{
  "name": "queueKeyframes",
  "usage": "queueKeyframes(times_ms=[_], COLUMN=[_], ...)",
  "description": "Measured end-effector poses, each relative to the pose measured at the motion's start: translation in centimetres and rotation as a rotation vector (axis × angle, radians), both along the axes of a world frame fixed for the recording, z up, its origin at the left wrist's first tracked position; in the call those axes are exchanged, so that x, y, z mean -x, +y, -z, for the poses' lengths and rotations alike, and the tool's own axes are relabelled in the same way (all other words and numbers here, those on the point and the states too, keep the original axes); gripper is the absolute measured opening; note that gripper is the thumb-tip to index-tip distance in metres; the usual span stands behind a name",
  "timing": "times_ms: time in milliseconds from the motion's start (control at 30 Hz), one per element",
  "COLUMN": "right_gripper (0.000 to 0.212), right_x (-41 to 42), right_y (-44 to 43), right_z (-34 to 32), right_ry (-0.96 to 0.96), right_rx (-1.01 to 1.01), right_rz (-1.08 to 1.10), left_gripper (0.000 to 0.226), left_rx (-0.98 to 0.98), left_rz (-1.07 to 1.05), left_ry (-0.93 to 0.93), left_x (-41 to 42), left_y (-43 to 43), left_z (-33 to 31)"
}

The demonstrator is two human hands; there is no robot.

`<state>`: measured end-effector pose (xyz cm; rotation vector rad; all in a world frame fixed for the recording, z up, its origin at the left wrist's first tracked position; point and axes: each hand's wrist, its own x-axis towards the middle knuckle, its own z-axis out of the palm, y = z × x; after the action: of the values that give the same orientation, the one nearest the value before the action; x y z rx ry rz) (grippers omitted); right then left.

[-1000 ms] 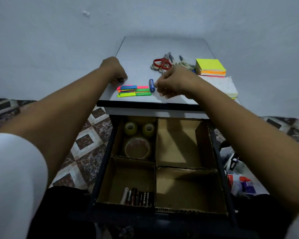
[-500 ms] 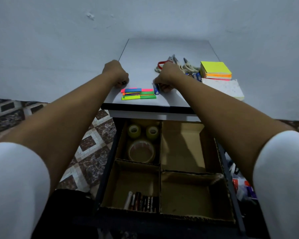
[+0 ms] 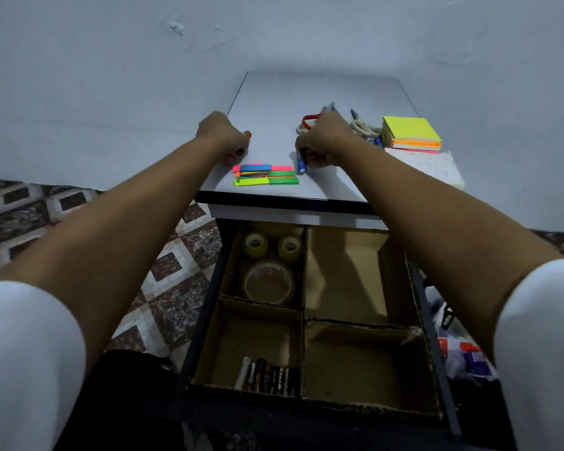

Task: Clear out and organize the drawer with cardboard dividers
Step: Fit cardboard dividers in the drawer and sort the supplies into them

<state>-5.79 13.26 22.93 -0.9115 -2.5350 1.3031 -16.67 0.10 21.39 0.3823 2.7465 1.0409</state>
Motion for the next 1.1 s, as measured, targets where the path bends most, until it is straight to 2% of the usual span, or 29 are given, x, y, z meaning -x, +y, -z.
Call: queueKeyframes(times_ms=[67, 200, 400, 567, 767, 833, 900, 1000, 1100], right_gripper=[0.025, 0.023, 0.022, 0.018, 0.009, 0.007, 0.008, 0.009, 0.009], right_x=[-0.7, -3.4, -7.5, -11.5, -15.6, -16.6, -17.3, -17.7, -17.8], right_y=[-0.1, -1.0, -3.6, -5.9, -7.7, -8.3, -8.7, -9.1, -9.4], right_z=[-0.6, -1.9, -1.1, 2.2, 7.2, 8.3, 9.2, 10.2, 10.7], right_ry=[0.059, 0.118, 0.100, 0.034, -0.037, -0.066, -0.075, -0.073, -0.079], right_rx=[0.136, 0.252, 0.466, 0.553, 0.613, 0.679, 0.726, 0.750, 0.747], right_rz=[0.014, 0.003, -0.057, -0.094, -0.148, -0.139, -0.127, -0.091, -0.100], left_gripper=[0.026, 0.015, 0.011, 0.007, 0.007, 0.009, 0.012, 0.027, 0.035], left_rx=[-0.109, -0.301, -0.403, -0.274, -0.162, -0.076, 0.067, 0.335, 0.482], left_rz=[-0.012, 0.023, 0.149, 0.230, 0.185, 0.181, 0.215, 0.337, 0.419], left_ry=[-0.055, -0.124, -0.303, -0.450, -0.699, -0.716, -0.633, -0.392, -0.244], left_x=[-0.5, -3.5, -10.0, -14.4, -18.3, -19.3, -19.7, -19.8, -20.2], left_y=[-0.3, -2.2, -6.4, -9.8, -11.8, -12.0, -12.0, -11.9, -11.5], left_z=[-0.3, -1.2, -0.7, 2.8, 8.6, 10.5, 12.3, 13.8, 14.2])
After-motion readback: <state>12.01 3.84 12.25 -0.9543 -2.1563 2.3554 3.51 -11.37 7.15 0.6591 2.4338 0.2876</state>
